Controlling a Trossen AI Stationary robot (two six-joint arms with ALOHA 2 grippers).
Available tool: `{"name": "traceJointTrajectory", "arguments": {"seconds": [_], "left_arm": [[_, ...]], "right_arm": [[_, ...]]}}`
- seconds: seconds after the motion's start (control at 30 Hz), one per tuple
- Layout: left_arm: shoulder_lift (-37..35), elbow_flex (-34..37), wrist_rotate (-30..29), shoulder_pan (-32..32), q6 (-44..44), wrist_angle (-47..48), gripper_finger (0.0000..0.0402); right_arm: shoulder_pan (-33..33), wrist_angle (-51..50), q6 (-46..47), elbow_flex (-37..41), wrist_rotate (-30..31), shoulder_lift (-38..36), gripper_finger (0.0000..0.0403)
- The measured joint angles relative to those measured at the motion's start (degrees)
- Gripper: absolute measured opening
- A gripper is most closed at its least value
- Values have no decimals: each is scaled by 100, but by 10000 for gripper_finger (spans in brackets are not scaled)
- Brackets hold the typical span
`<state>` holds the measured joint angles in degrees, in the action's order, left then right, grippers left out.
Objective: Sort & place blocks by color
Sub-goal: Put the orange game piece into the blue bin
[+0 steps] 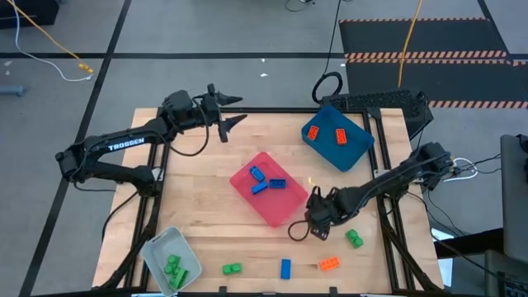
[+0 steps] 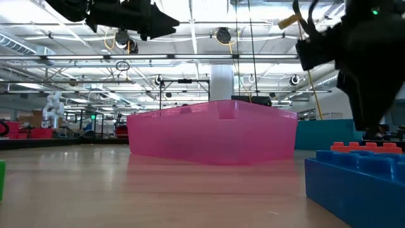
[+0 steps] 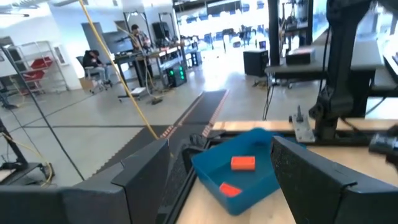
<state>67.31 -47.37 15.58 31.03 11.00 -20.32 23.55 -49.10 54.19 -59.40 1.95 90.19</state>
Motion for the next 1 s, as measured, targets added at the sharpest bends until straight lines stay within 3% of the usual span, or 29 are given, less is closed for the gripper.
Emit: {"name": "traceJointTrajectory", "arguments": {"seconds": [0.23, 0.63, 0.77, 0.93, 1.0], "left_arm": [[0, 0, 0, -31, -107, -100, 278], [0, 0, 0, -46, -122, -44, 278], [0, 0, 0, -48, -120, -41, 278], [0, 0, 0, -46, -61, -44, 278], [0, 0, 0, -46, -63, -49, 278]], "right_arm": [[154, -49, -273, 17, 117, 436, 286], [169, 704, -120, 600, 101, 455, 275], [170, 709, -209, 624, 126, 453, 233], [215, 677, -284, 630, 339, 457, 131], [215, 541, -253, 632, 362, 398, 131]]}}
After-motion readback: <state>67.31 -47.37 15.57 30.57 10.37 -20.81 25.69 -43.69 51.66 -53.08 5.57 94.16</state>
